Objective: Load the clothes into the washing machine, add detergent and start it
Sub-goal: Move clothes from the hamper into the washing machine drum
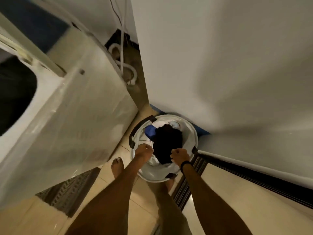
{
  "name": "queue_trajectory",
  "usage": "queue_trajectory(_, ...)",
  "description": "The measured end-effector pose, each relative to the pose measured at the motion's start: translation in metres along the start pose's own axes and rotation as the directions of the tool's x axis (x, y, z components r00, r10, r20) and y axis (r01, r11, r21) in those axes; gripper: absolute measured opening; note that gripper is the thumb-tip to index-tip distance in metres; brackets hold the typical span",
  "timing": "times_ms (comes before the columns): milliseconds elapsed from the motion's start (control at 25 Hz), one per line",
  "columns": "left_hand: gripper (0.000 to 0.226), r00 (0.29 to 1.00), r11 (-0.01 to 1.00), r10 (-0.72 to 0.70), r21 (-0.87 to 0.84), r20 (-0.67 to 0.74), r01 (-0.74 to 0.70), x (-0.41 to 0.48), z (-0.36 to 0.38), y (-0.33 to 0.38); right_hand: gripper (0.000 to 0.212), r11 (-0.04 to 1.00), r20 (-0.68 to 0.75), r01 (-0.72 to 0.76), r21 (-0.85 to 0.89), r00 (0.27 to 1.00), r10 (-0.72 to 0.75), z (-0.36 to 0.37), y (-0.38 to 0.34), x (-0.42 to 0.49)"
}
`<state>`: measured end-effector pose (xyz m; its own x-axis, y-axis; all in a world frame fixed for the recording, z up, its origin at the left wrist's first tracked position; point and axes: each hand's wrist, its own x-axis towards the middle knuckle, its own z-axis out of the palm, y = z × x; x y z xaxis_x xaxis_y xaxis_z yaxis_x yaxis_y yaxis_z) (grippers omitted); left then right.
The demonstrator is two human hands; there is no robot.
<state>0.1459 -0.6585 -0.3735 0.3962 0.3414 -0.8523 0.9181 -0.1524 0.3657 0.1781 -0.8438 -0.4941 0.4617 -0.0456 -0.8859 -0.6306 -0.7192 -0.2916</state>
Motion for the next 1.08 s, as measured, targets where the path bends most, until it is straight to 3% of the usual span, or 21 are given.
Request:
queue_trajectory(120, 0.020, 0.998, 0.996, -0.042, -0.083, -0.038, 0.039, 0.098, 0.049, -0.035, 0.034, 0.990, -0.020, 0.017, -0.140, 1.000, -0.020, 0.042, 0.003, 0.059)
queue_trajectory(200, 0.006, 0.994, 0.975, -0.096, -0.204, -0.043, 0.086, 0.148, 0.070, -0.062, 0.093, 0.990, -0.074, -0.086, -0.114, 0.994, 0.078, 0.077, 0.015, 0.107)
queue_trajectory(240, 0.011, 0.993, 0.966, -0.109, -0.242, -0.052, 0.093, 0.168, 0.078, -0.078, 0.114, 0.984, -0.098, -0.136, -0.111, 0.987, 0.126, 0.092, 0.020, 0.128)
queue_trajectory(280, 0.018, 0.993, 0.956, -0.107, -0.280, -0.057, 0.087, 0.182, 0.083, -0.093, 0.118, 0.981, -0.125, -0.134, -0.144, 0.985, 0.116, 0.106, 0.027, 0.147)
queue_trajectory(360, 0.026, 0.995, 0.947, -0.088, -0.315, -0.050, 0.068, 0.186, 0.083, -0.113, 0.086, 0.971, -0.164, -0.073, -0.226, 0.986, 0.036, 0.113, 0.027, 0.151)
queue_trajectory(440, 0.027, 0.993, 0.947, -0.096, -0.315, -0.070, 0.070, 0.165, 0.074, -0.123, 0.042, 0.995, -0.262, -0.009, -0.095, 0.965, -0.017, 0.106, 0.012, 0.120)
queue_trajectory(560, 0.026, 0.995, 0.966, -0.083, -0.250, -0.056, 0.066, 0.109, 0.052, -0.115, 0.014, 0.977, -0.381, 0.196, 0.087, 0.912, -0.149, 0.075, -0.024, 0.030)
queue_trajectory(720, 0.082, 0.998, 0.997, 0.049, -0.056, -0.039, -0.051, 0.001, 0.010, -0.058, 0.025, 0.853, -0.346, 0.404, 0.331, 0.893, -0.289, 0.006, -0.085, -0.119)
queue_trajectory(880, 0.134, 0.980, 0.976, 0.199, 0.095, -0.031, -0.195, -0.111, -0.043, 0.005, 0.023, 0.608, -0.143, 0.289, 0.739, 0.950, -0.277, -0.078, -0.141, -0.283)
queue_trajectory(1000, 0.139, 0.944, 0.936, 0.329, 0.121, 0.021, -0.329, -0.173, -0.071, 0.039, 0.026, 0.401, -0.008, 0.242, 0.883, 0.864, -0.503, -0.131, -0.164, -0.388)
queue_trajectory(1080, 0.140, 0.931, 0.917, 0.348, 0.168, 0.105, -0.362, -0.209, -0.079, 0.056, 0.024, 0.318, 0.000, 0.255, 0.913, 0.780, -0.626, -0.154, -0.184, -0.450)
